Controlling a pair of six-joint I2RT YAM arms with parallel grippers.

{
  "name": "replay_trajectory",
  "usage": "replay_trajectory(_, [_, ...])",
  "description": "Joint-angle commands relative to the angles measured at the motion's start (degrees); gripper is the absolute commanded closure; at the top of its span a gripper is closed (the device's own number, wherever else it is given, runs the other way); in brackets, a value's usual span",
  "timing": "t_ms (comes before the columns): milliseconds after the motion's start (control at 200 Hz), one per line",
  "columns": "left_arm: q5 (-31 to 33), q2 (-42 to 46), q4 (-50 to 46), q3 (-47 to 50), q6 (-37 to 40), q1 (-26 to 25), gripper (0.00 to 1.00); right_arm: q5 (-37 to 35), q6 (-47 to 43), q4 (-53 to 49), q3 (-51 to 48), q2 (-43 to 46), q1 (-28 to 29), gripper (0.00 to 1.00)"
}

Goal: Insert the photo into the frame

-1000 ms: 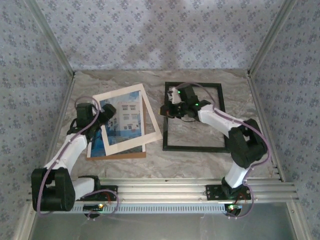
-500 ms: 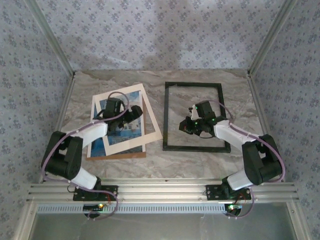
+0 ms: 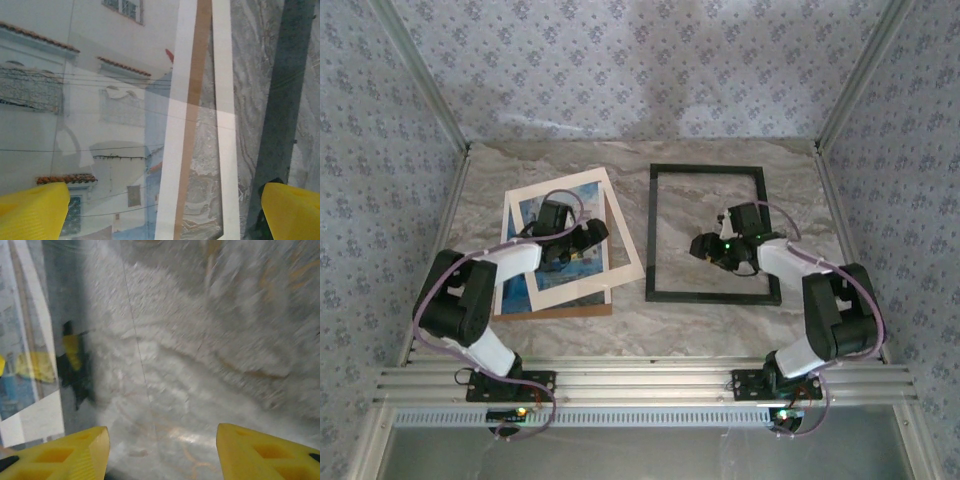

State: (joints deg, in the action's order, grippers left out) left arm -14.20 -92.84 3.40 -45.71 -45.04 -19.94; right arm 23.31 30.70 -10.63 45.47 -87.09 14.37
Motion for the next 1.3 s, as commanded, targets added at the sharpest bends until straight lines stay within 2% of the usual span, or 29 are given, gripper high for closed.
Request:
replay_trajectory(0, [-0.69, -1.24, -1.35, -1.18, 1.07, -0.26, 0.02, -1.83, -4.56, 0.61, 5.00, -3.59, -0.86, 0.40])
replay_trajectory(255, [-0.63, -1.89, -2.39, -1.38, 1.35, -0.27, 0.01, 3.12, -3.92, 7.40, 11.86, -15.82, -0.18, 0.43])
replay_trajectory(545, [-0.57, -2.60, -2.61, -0.87, 0.76, -0.27, 0.02, 9.24, -2.09, 13.15, 11.96, -18.25, 2.76, 0.47])
replay_trajectory(655, [-0.78, -3.05, -2.61, -0.94, 0.65, -0.27, 0.01, 11.93, -0.16, 15.94, 10.44, -17.82, 2.33, 0.57])
replay_trajectory(785, [-1.06, -3.14, -2.63, -1.19, 0.41, -0.23, 0.02, 13.71, 2.11, 18.46, 8.97, -16.38, 1.24, 0.74])
replay_trajectory(1024, [-4.06, -1.75, -1.52, -2.03, -1.39, 1.94, 0.01, 16.17, 3.51, 18.58, 9.06, -11.47, -0.95, 1.00])
replay_trajectory(1294, [-1.60, 5.99, -5.49, -4.46, 0.21, 4.72, 0.02, 14.67, -0.32, 10.19, 13.39, -6.78, -4.05, 1.00])
